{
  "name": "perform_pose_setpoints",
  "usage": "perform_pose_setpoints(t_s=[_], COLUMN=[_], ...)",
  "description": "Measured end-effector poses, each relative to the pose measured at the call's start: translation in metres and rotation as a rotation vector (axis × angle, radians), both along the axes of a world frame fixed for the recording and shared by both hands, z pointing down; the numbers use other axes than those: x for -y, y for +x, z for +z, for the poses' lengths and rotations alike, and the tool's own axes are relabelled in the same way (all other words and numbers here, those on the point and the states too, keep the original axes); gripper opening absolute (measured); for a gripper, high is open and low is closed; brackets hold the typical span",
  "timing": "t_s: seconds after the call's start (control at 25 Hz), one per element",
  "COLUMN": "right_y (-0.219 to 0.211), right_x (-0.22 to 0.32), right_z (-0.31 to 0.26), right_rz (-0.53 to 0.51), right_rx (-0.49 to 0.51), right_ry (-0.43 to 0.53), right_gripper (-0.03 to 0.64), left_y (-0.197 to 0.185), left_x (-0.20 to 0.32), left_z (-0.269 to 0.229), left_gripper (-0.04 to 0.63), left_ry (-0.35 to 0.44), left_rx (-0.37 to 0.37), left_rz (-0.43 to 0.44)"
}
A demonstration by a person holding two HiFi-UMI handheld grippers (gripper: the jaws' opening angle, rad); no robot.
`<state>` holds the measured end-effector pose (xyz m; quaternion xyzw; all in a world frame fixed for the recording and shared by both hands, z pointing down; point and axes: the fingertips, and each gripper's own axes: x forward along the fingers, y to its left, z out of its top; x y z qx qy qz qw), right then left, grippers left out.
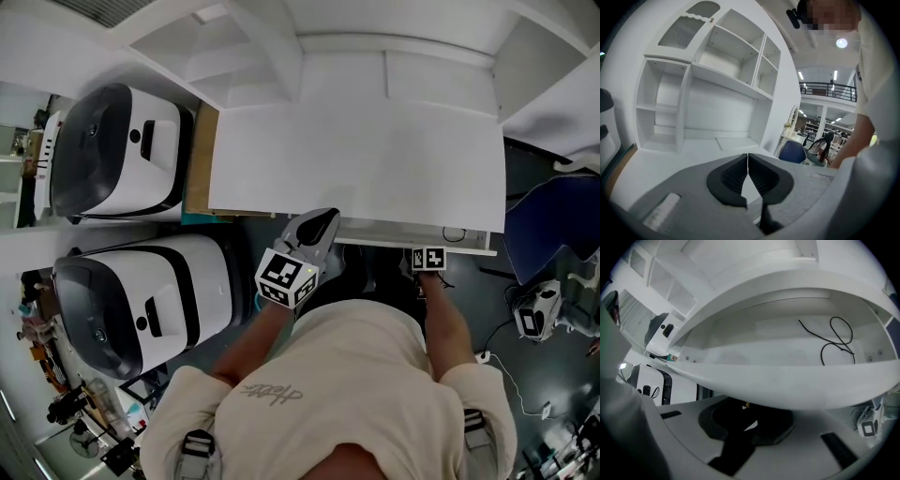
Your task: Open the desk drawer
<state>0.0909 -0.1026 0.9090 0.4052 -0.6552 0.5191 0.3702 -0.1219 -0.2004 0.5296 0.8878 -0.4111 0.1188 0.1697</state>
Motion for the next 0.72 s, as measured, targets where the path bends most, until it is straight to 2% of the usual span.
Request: perform_pose_setpoints(t_s=[0.4,0.72], right_y=[-0.003,-0.002], right_x=[-0.037,-0.058], right_z=[0.004,0.004], right_rz=[-0.020,-0.025], right_rx=[-0.022,0.024], right_ry=[-0.053,-0.041], right_gripper=[0.066,0.067], left_y=[0.004,0.006], left_x=[-0.018,-0.040], left_z=[0.005,0.007], left_gripper=[0.017,0.017], left_ry=[-0.015,-0.014], left_rx=[-0.028,-0.026], left_rz=[0.059,-0.012])
